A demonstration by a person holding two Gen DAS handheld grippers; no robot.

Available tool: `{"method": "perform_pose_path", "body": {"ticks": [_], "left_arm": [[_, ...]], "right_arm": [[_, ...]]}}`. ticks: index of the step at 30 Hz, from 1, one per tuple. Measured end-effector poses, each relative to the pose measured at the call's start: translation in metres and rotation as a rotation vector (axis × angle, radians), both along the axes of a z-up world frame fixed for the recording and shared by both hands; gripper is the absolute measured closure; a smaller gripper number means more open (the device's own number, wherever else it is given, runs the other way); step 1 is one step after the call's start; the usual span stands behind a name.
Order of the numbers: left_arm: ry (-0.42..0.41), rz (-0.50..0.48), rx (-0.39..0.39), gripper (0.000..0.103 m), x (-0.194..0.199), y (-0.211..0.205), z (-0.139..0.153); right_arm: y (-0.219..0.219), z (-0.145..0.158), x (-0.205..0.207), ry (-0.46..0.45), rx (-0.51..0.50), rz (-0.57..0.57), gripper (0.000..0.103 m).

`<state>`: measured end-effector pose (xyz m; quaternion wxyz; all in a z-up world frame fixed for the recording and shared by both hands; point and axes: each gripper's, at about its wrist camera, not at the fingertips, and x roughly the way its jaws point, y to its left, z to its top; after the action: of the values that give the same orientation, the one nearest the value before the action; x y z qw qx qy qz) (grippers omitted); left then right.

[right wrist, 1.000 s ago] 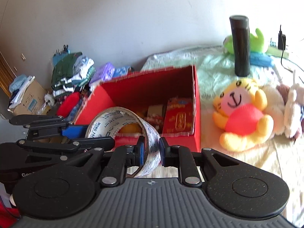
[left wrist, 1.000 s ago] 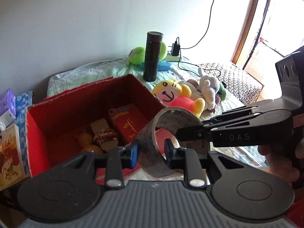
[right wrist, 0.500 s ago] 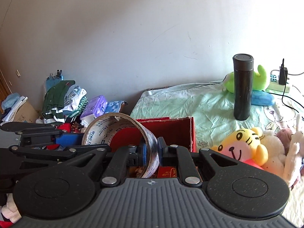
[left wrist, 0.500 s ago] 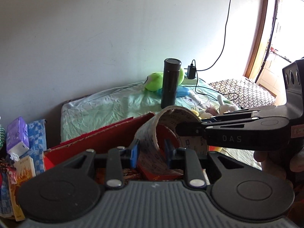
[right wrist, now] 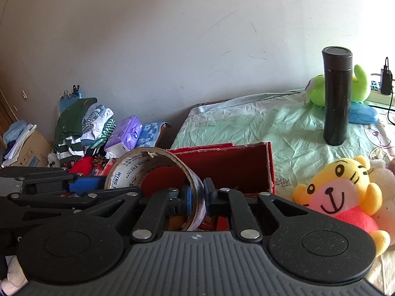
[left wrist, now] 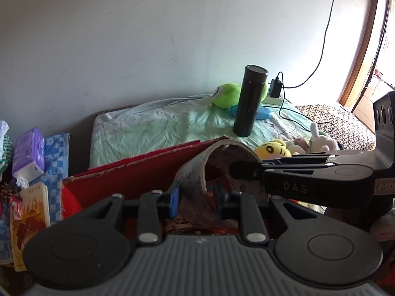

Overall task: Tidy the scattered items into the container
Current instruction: 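Lift the tape roll with the right gripper over the red box, then lower the clear tape roll into the red box with the right gripper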

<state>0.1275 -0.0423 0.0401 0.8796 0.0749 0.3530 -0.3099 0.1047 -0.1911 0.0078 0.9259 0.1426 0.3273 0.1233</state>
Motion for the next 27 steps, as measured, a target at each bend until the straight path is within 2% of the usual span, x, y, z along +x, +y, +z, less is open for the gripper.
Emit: {"method": "perform_pose_path", "body": {"ticks": [7, 21, 27], "left_arm": [[0.021, 0.061, 0.029, 0.081, 0.015, 0.017, -0.012], [0.073, 0.149, 0.093, 0.081, 0.047, 0.042, -0.037], [0.097, 0.161, 0.125, 0.081, 0.062, 0.046, -0.049]], "right_arm": [[0.018, -0.011, 0.024, 0.047, -0.012, 0.065, 0.092], [0.052, -0.037, 0.069, 0.198, -0.020, 0.156, 0.093], [0.056, -0.051, 0.092, 0.311, 0.035, 0.166, 0.093]]}}
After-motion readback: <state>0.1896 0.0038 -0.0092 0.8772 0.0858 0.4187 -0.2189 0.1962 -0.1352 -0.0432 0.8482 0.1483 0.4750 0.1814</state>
